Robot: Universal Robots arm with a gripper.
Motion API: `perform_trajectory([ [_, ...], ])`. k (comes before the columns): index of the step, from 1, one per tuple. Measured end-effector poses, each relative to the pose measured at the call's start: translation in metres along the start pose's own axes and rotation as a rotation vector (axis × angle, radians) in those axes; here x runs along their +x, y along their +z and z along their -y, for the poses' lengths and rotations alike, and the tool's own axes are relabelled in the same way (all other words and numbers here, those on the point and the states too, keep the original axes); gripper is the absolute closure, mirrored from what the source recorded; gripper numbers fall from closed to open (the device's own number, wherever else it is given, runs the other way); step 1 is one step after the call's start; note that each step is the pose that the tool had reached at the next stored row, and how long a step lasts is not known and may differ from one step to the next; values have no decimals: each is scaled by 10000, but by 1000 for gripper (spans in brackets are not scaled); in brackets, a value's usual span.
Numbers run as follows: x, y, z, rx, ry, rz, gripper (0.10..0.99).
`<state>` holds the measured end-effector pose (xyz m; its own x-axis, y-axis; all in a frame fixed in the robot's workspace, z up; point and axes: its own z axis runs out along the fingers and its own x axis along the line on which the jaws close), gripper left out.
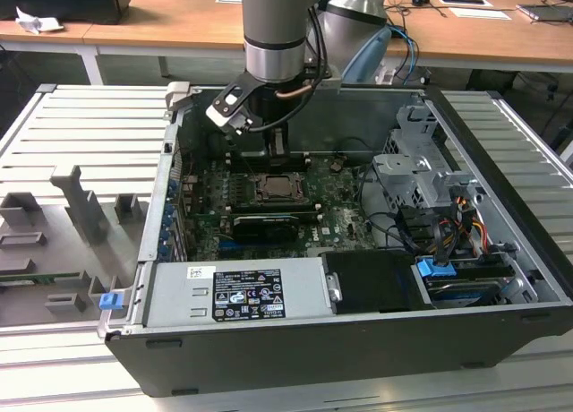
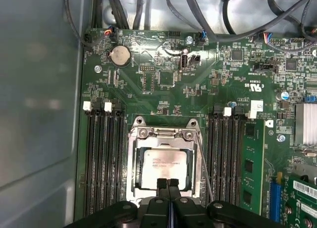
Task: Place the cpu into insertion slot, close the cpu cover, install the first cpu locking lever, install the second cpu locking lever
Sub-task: 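Install the first cpu locking lever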
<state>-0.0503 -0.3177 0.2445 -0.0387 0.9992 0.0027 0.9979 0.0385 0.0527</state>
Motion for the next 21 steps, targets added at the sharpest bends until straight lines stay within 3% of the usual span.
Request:
perform_trajectory([
  [2,0,-49,-3,0,0,0,980],
  [17,1,-175,-9,-1,2,-1,980],
  [21,1,-286,-15,0,3,0,980],
])
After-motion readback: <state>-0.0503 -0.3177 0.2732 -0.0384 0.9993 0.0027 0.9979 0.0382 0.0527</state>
